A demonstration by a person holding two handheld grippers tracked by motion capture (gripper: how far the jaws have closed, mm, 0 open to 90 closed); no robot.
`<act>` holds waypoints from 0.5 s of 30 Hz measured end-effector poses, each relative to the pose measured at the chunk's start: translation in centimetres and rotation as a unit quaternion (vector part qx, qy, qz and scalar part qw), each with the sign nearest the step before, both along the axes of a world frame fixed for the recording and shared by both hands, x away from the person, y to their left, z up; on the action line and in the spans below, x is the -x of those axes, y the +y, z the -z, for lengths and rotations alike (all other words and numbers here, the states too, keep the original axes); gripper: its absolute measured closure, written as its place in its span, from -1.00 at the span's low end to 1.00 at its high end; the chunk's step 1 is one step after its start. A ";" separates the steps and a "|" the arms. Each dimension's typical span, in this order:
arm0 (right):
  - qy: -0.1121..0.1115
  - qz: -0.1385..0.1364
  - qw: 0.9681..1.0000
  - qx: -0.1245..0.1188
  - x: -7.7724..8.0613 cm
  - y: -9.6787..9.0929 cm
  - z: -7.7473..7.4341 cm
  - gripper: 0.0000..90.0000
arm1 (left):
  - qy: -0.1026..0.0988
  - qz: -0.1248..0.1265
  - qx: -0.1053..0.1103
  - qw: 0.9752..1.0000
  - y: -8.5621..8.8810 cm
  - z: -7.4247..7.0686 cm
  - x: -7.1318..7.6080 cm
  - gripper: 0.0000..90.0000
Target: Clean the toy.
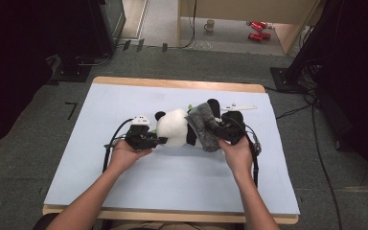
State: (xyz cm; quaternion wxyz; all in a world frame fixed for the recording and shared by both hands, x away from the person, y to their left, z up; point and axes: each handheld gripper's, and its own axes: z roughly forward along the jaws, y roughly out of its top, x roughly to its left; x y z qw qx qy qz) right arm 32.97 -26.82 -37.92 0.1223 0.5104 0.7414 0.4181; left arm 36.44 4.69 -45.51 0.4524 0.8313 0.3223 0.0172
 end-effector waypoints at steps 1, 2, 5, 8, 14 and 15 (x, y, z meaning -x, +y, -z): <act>0.001 0.004 1.000 -0.002 0.0 -0.4 0.0 0.76 | -0.004 0.004 -0.005 1.000 0.1 -0.1 -0.1 0.55; 0.004 0.007 1.000 -0.003 0.0 -0.7 0.0 0.76 | -0.005 0.004 -0.005 1.000 0.1 0.0 -0.1 0.55; 0.006 0.014 1.000 -0.010 -0.1 -1.5 0.3 0.76 | -0.007 0.005 -0.004 1.000 0.1 0.0 -0.1 0.55; 0.006 0.017 1.000 -0.013 -0.2 -2.0 0.5 0.76 | -0.009 0.007 -0.003 1.000 0.1 0.1 -0.2 0.55; 0.007 0.030 1.000 -0.008 -0.1 -3.0 0.4 0.76 | -0.003 0.006 -0.001 1.000 0.3 0.2 -0.4 0.55; 0.008 0.038 0.999 -0.004 -0.2 -3.5 0.7 0.76 | -0.002 0.004 0.002 1.000 0.4 0.3 -0.5 0.55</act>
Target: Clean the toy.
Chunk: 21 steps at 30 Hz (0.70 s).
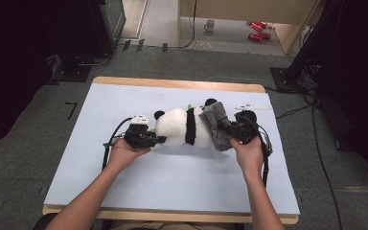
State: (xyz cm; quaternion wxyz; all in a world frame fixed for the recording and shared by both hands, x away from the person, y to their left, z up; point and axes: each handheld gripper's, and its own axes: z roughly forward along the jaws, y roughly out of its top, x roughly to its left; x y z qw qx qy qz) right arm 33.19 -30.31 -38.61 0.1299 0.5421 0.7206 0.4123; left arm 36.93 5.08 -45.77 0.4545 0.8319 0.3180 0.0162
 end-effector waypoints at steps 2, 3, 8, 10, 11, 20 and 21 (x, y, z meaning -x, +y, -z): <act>0.005 0.009 1.000 -0.002 -0.1 -0.4 0.6 0.76 | 0.000 0.002 -0.002 1.000 0.1 0.0 -0.1 0.55; 0.005 0.009 1.000 -0.002 -0.1 -0.4 0.6 0.76 | 0.000 0.002 -0.002 1.000 0.1 0.0 -0.1 0.55; 0.030 0.033 0.999 0.009 -0.6 -1.5 2.4 0.76 | 0.001 0.003 -0.003 1.000 0.3 0.2 -0.2 0.55; 0.038 0.032 0.999 -0.005 -0.9 -1.7 3.6 0.77 | 0.005 0.004 0.002 1.000 0.4 0.3 -0.4 0.55; 0.038 0.032 0.999 -0.005 -0.9 -1.7 3.6 0.77 | 0.005 0.004 0.002 1.000 0.4 0.3 -0.4 0.55; 0.047 0.012 0.999 0.005 -0.6 -0.8 3.2 0.78 | 0.054 0.025 0.021 0.998 1.6 -0.2 -0.7 0.65; 0.044 0.001 0.999 0.009 -0.2 -0.3 2.7 0.78 | 0.061 0.032 0.028 0.997 2.5 -0.6 -0.7 0.66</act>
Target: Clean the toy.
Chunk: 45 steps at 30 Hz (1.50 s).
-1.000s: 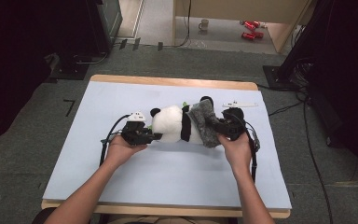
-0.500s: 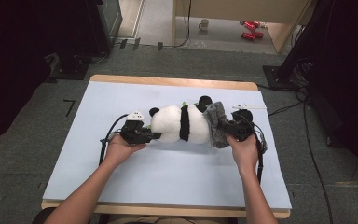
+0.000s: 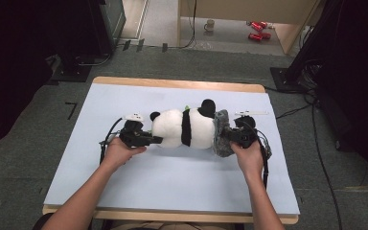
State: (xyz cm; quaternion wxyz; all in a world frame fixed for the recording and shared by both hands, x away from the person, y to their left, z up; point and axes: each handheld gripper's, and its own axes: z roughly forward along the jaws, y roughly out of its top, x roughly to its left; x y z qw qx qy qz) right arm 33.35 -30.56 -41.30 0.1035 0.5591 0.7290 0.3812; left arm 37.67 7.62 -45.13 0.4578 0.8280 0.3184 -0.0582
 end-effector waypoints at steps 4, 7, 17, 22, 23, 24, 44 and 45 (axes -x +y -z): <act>-0.006 -0.017 1.000 0.001 0.7 0.5 -1.0 0.77 | 0.005 0.008 -0.001 1.000 1.0 -0.4 0.3 0.65; -0.028 -0.023 0.999 -0.004 1.5 0.7 -2.7 0.76 | 0.005 0.005 -0.001 1.000 1.4 -0.4 0.5 0.63; -0.039 -0.072 0.997 -0.015 2.1 3.7 -4.7 0.76 | -0.026 -0.007 -0.011 1.000 0.2 0.2 0.9 0.52; -0.044 -0.063 0.997 -0.007 1.6 3.8 -4.0 0.76 | -0.049 -0.013 -0.013 0.999 0.3 0.4 1.2 0.26; -0.046 -0.061 0.997 -0.006 1.4 3.8 -3.9 0.76 | -0.053 -0.012 -0.012 0.998 0.4 0.4 1.2 0.21; -0.046 -0.061 0.997 -0.006 1.4 3.8 -3.9 0.76 | -0.053 -0.012 -0.012 0.998 0.4 0.4 1.2 0.17; -0.073 -0.027 0.997 -0.021 -1.9 2.9 -3.1 0.74 | -0.100 -0.037 -0.003 0.994 0.0 2.4 0.9 -0.21; -0.075 -0.026 0.997 -0.022 -1.9 2.8 -3.0 0.74 | -0.104 -0.042 -0.001 0.994 -0.3 2.6 0.9 -0.22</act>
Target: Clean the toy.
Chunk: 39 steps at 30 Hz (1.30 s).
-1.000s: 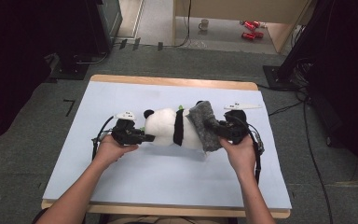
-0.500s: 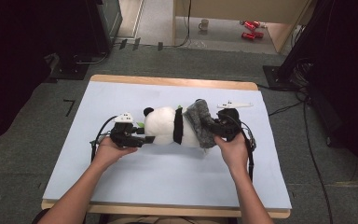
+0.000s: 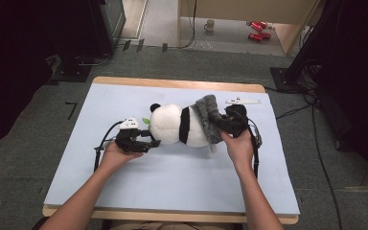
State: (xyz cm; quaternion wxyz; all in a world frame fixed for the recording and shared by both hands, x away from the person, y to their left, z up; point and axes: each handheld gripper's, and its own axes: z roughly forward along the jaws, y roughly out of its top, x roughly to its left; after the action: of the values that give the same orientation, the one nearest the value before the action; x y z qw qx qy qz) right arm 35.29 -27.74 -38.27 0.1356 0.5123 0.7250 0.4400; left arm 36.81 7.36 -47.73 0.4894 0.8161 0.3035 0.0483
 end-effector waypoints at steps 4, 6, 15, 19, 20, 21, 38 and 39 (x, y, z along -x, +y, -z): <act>0.003 0.006 1.000 -0.006 -0.1 -0.2 0.1 0.74 | -0.018 -0.020 0.012 1.000 -0.5 0.3 -0.3 -0.21; 0.004 0.008 1.000 -0.008 -0.1 -0.3 0.1 0.74 | -0.020 -0.024 0.014 0.999 -0.6 0.4 -0.3 -0.04; 0.002 0.007 1.000 -0.009 0.2 -0.4 -0.4 0.74 | 0.023 -0.032 0.009 0.999 -1.4 -0.2 -0.1 0.69; -0.002 0.008 1.000 -0.005 0.8 -0.2 -2.0 0.75 | 0.045 -0.016 0.019 0.999 -1.3 -0.8 0.4 0.77; -0.003 0.006 1.000 -0.006 1.0 -0.1 -2.4 0.75 | 0.050 -0.013 0.021 0.998 -1.3 -1.0 0.6 0.78; -0.005 0.004 1.000 -0.008 1.2 0.1 -2.9 0.75 | 0.053 -0.008 0.023 0.998 -1.3 -1.3 0.8 0.79; 0.040 -0.095 0.995 -0.002 2.5 8.8 -1.4 0.75 | 0.072 -0.017 0.031 0.997 -2.0 -1.6 2.4 0.80; 0.043 -0.100 0.994 0.002 2.5 9.3 -0.9 0.75 | 0.069 -0.018 0.030 0.997 -2.0 -1.6 2.4 0.80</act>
State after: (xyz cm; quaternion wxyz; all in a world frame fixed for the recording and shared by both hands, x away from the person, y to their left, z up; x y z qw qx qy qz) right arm 32.75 -18.41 -37.37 0.0611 0.4553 0.7786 0.4274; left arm 34.36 5.34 -46.10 0.4906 0.7970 0.3521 -0.0081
